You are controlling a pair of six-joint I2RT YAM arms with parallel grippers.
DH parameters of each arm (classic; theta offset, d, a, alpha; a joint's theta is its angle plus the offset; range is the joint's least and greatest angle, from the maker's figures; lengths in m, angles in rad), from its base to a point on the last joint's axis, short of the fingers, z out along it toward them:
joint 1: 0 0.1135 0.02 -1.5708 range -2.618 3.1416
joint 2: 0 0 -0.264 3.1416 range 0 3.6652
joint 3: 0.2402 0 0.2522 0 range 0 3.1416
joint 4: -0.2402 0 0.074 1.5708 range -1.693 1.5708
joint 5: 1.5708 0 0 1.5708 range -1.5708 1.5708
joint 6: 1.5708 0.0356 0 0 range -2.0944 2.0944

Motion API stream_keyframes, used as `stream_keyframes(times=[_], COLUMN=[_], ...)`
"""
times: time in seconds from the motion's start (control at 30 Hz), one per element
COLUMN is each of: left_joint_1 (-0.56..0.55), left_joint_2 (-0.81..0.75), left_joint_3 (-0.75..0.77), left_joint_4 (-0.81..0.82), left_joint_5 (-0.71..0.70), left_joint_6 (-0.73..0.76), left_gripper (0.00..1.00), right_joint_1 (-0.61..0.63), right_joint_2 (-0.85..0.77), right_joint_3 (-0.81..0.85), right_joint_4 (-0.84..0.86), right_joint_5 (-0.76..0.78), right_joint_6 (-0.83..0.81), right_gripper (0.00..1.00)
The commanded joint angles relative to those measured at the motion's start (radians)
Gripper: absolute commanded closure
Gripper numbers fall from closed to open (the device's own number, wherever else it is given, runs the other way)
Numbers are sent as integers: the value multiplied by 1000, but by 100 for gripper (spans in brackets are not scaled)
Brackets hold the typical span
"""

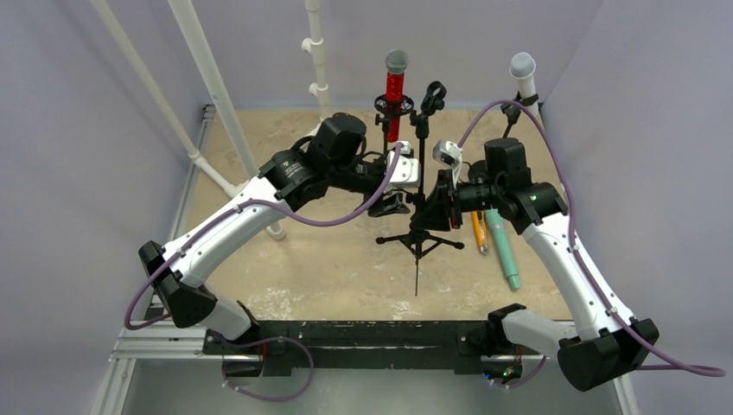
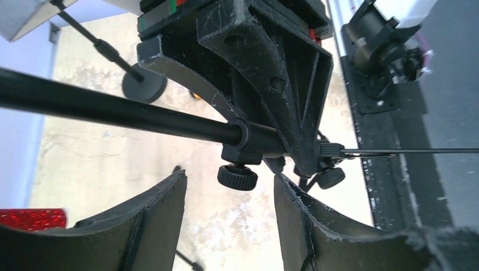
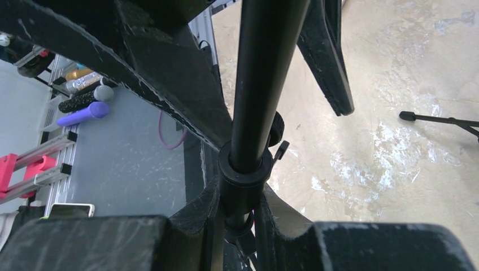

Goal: Remove the microphone from the stand

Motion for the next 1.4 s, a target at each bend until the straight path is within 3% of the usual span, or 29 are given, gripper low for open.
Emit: stream_keyframes(times=[0.0, 0.07, 0.33, 0.53, 0.63, 0.77, 0.87, 0.93, 1.1, 1.23, 1.37], left_joint_1=[-23, -31, -29, 34, 78, 98, 108, 115, 122, 113, 54], left_joint_2=[-12, -8, 21, 75, 114, 138, 145, 136, 59, -22, -123], left_joint_3=[46, 48, 74, 135, 157, 139, 115, 96, 23, -34, -131], left_joint_4=[40, 45, -21, -97, -95, -59, -37, -36, -30, 28, 155], left_joint_5=[-124, -125, 5, 289, 429, 514, 566, 564, 429, 246, -23], left_joint_6=[92, 88, 51, -112, -239, -360, -436, -446, -367, -304, -177], left_gripper=[46, 52, 99, 100, 94, 87, 73, 54, 25, 21, 21], right_joint_1=[3, 2, 3, 3, 3, 3, 3, 3, 2, 3, 2], right_joint_2=[-3, -3, -21, -3, 13, 3, -1, -4, 1, 33, 47], right_joint_3=[44, 40, 36, 103, 147, 161, 167, 162, 142, 143, 126], right_joint_4=[33, 35, -1, -174, -248, -250, -254, -245, -212, -196, -147], right_joint_5=[-58, -58, -26, 48, 93, 129, 142, 134, 88, 21, -32], right_joint_6=[17, 17, -46, -233, -325, -350, -363, -358, -289, -193, -97], right_gripper=[100, 100, 100, 100, 100, 100, 100, 100, 100, 100, 100])
